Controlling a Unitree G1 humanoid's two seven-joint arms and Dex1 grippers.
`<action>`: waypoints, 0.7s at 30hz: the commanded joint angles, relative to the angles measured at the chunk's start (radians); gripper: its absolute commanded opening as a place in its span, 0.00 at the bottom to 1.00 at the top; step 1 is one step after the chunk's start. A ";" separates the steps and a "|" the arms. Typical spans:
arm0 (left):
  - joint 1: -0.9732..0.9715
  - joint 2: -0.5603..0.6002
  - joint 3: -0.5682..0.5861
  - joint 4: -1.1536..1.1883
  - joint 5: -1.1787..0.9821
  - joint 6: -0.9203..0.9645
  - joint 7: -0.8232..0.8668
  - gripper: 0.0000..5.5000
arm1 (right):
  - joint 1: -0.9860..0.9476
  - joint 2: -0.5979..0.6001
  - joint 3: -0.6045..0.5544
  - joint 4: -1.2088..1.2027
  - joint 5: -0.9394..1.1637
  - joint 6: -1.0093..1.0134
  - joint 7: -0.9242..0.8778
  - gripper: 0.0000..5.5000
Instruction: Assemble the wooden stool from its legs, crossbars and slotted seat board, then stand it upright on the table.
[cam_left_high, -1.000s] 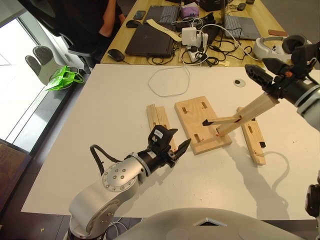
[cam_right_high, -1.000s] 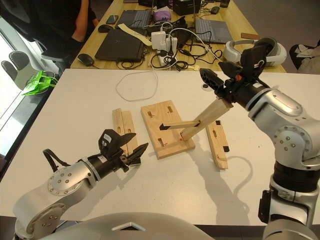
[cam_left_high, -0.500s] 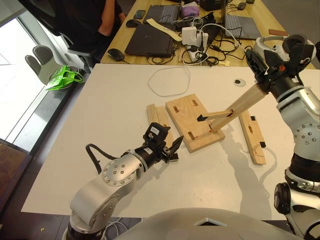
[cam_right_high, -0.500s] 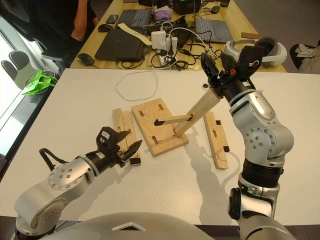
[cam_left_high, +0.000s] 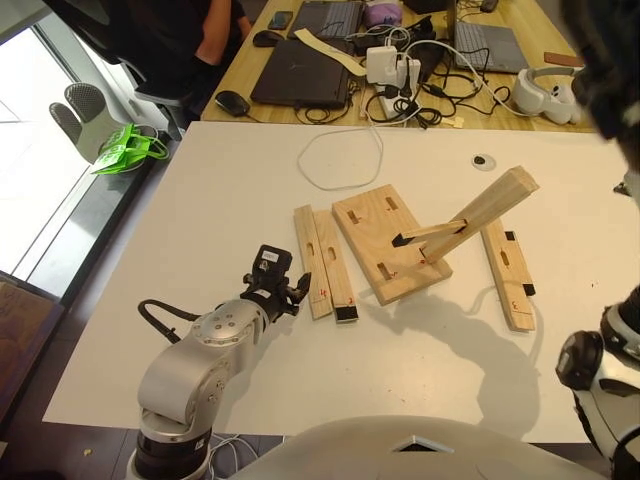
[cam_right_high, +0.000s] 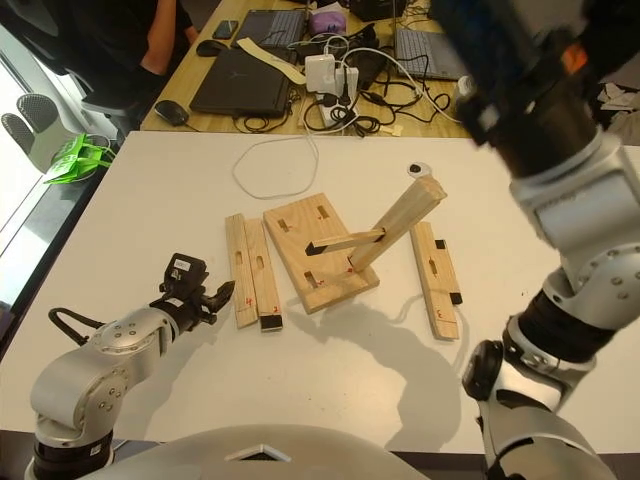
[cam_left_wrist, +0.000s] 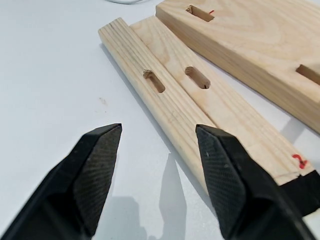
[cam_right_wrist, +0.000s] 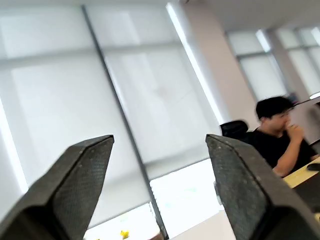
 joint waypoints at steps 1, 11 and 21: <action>-0.001 -0.020 0.030 -0.008 0.009 0.034 -0.003 0.50 | 0.173 -0.185 0.015 -0.076 0.116 0.133 0.164 0.62; -0.072 -0.058 0.106 0.011 0.031 0.026 -0.008 0.50 | 0.620 -0.497 0.265 -0.133 -0.721 -0.049 0.834 0.62; -0.190 -0.111 0.126 0.072 0.060 0.022 0.005 0.50 | 0.359 -0.370 0.627 0.159 -1.030 -0.134 0.928 0.62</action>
